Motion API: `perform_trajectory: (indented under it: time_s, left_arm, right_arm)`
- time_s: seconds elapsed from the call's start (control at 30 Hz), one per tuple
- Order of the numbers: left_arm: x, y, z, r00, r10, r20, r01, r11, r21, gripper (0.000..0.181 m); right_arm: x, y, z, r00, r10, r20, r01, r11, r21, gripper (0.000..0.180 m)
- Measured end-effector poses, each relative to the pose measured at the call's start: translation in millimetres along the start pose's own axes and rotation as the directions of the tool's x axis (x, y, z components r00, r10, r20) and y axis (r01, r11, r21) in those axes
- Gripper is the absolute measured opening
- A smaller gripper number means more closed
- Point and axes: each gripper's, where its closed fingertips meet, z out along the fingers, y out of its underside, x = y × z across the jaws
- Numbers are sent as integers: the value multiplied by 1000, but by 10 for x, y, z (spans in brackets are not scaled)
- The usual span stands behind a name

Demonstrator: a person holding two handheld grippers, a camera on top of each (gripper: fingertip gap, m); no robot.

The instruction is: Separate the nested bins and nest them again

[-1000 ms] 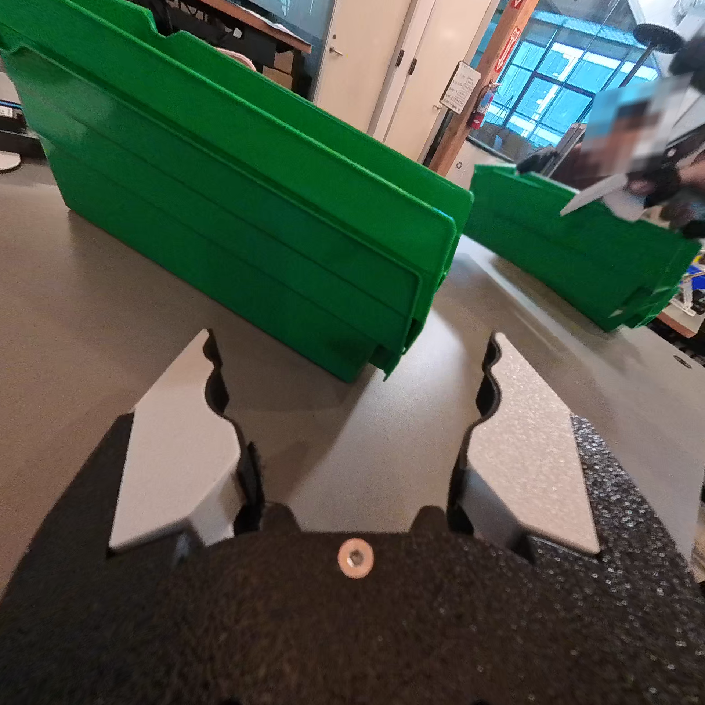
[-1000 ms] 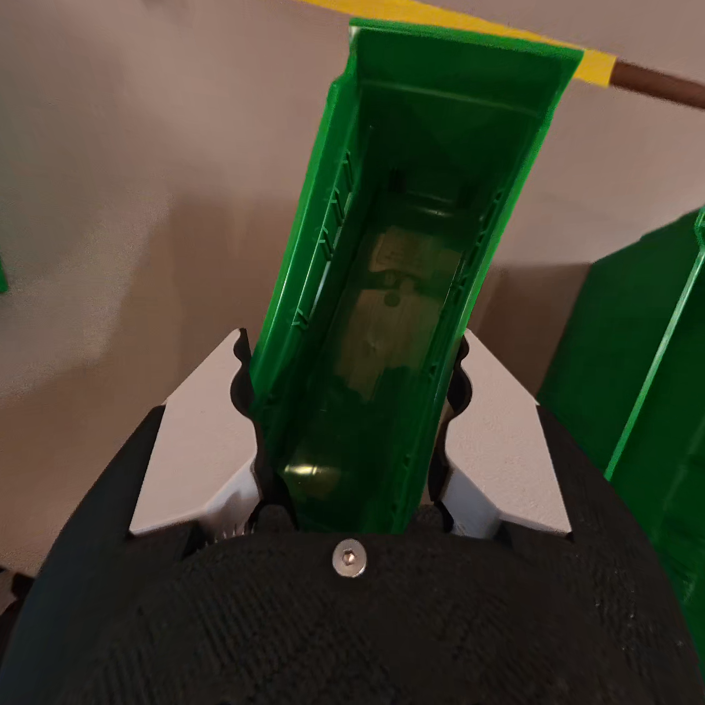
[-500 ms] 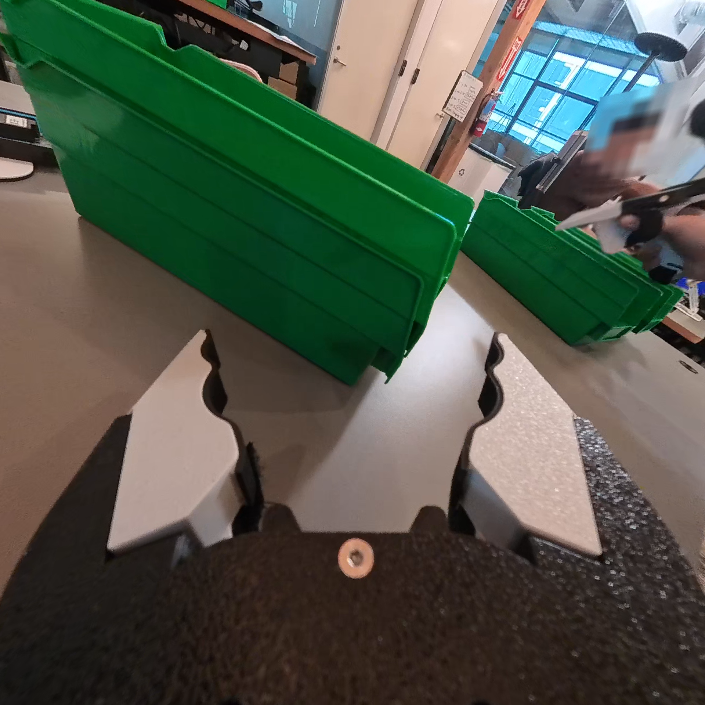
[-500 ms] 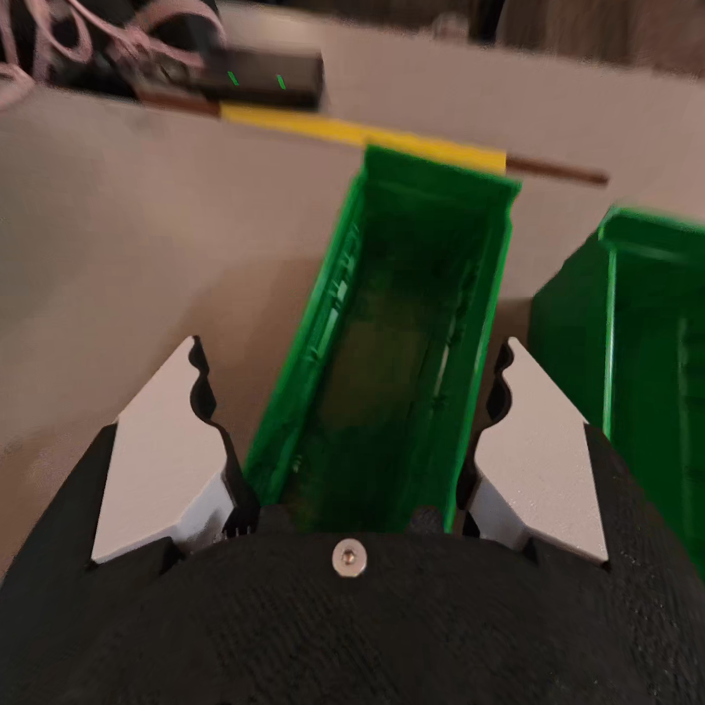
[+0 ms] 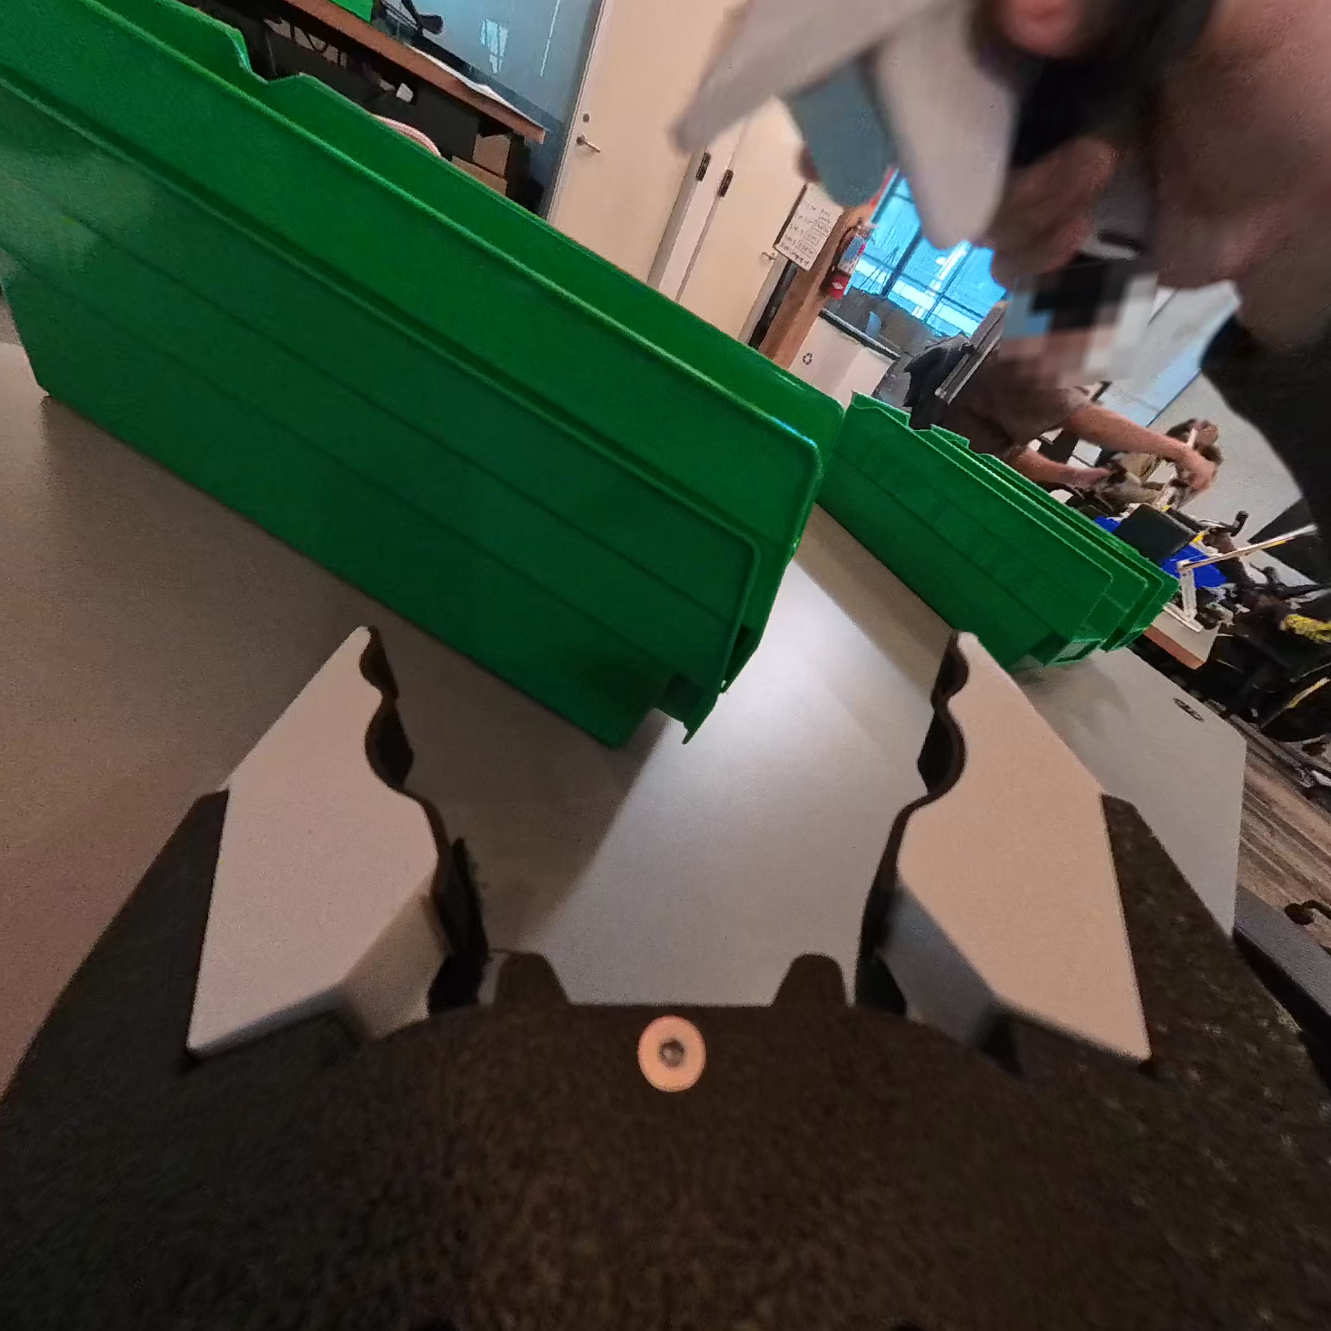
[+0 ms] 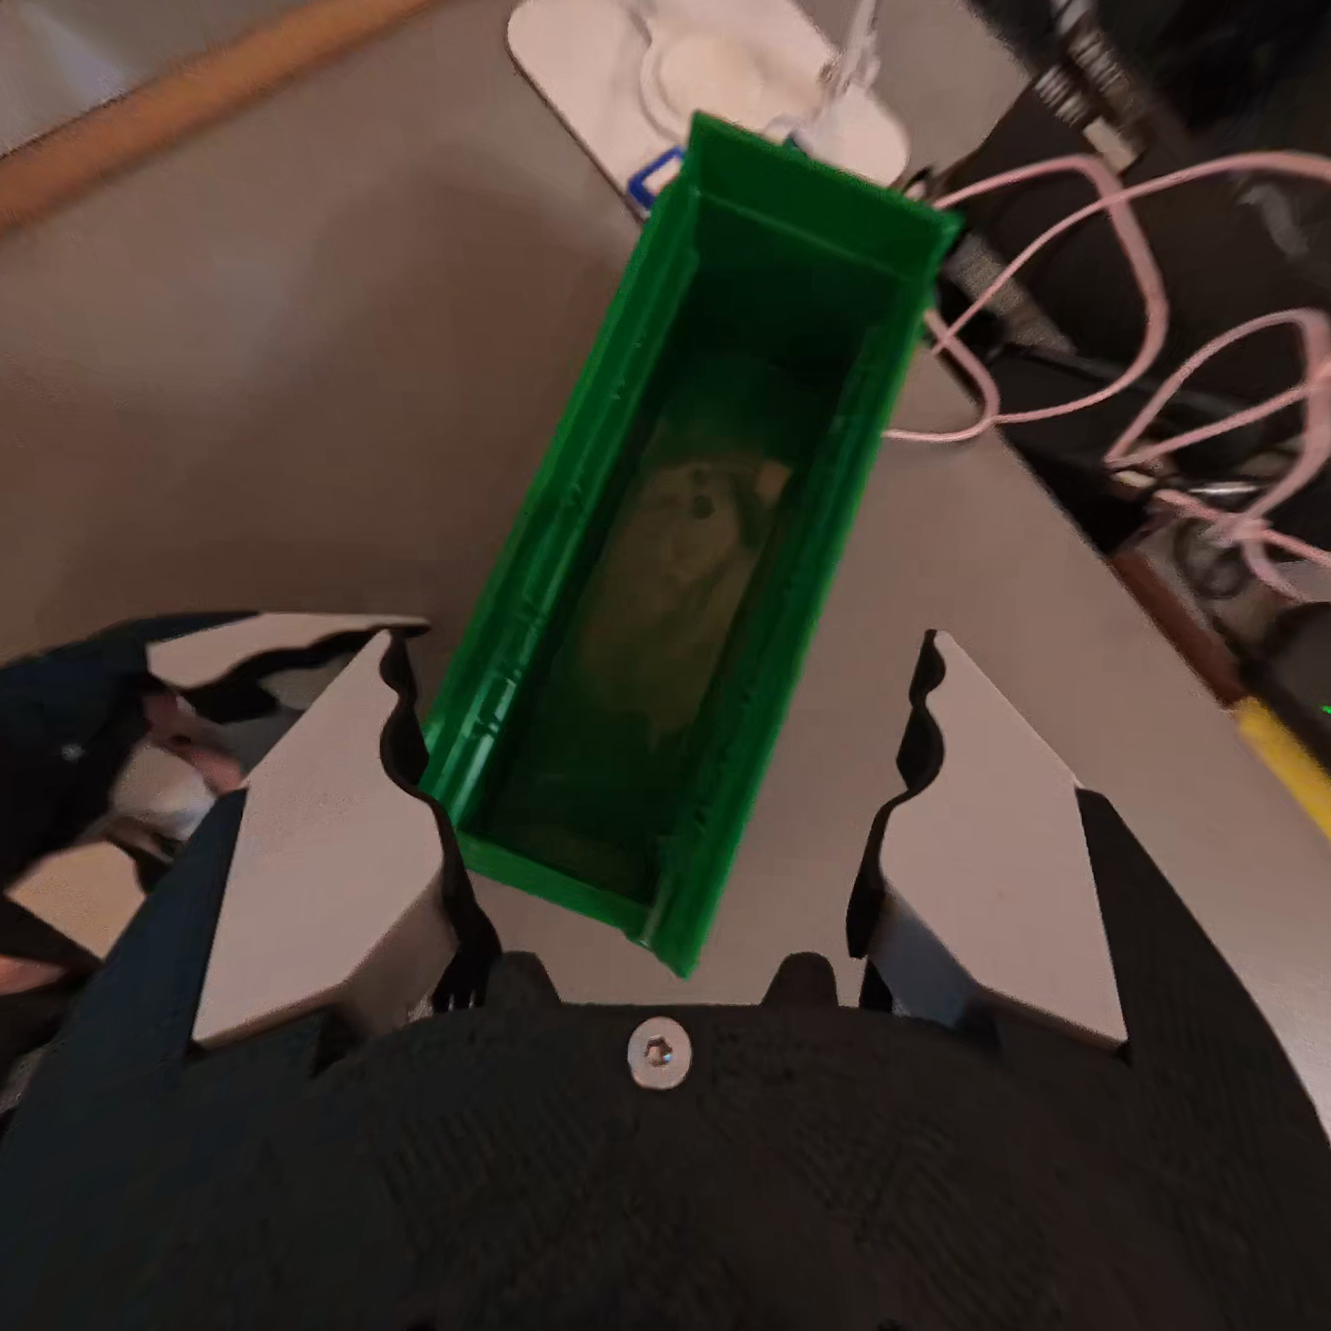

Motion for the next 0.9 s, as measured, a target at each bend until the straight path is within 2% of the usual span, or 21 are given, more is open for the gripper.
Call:
perform_trajectory:
  time_s: [0.03, 0.17, 0.27, 0.3, 0.33, 0.37, 0.43, 0.53, 0.9]
  left_arm:
    - [1, -2, -1, 1000, -2, -2, 2, 1000, 1, 143]
    - [-12, 0, -1, 1000, 0, 1, 0, 1000, -3, 143]
    - [-18, -3, 0, 1000, -7, -2, 7, 1000, -2, 143]
    - [-20, -6, -1, 1000, -10, -3, 10, 1000, -1, 143]
    - [-24, -8, -2, 1000, -15, -4, 15, 1000, 0, 142]
    - [-27, -9, -3, 1000, -18, -4, 18, 1000, 1, 142]
    - [-30, -12, -5, 1000, -23, -6, 23, 1000, 3, 143]
    - [-38, -14, -8, 1000, -23, -3, 23, 1000, 4, 142]
    - [-50, -33, -22, 1000, -25, 2, 25, 1000, 18, 142]
  right_arm:
    - [-69, -41, 122, 999, 26, 24, -25, 999, -46, 137]
    - [-58, 2, 496, 996, 90, -3, -89, 971, -220, 144]
    - [-87, 70, 649, 989, 145, 10, -136, 948, -289, 145]
    - [-54, 63, 688, 989, 147, -7, -143, 949, -282, 141]
    - [10, 49, 712, 989, 139, -44, -146, 952, -269, 127]
    - [39, 33, 718, 988, 143, -59, -153, 953, -262, 121]
    - [36, 17, 695, 988, 144, -61, -155, 949, -275, 109]
    - [18, -43, 611, 993, 103, -60, -116, 952, -283, 100]
    - [-92, -467, 60, 998, 66, -23, -69, 984, -164, 98]
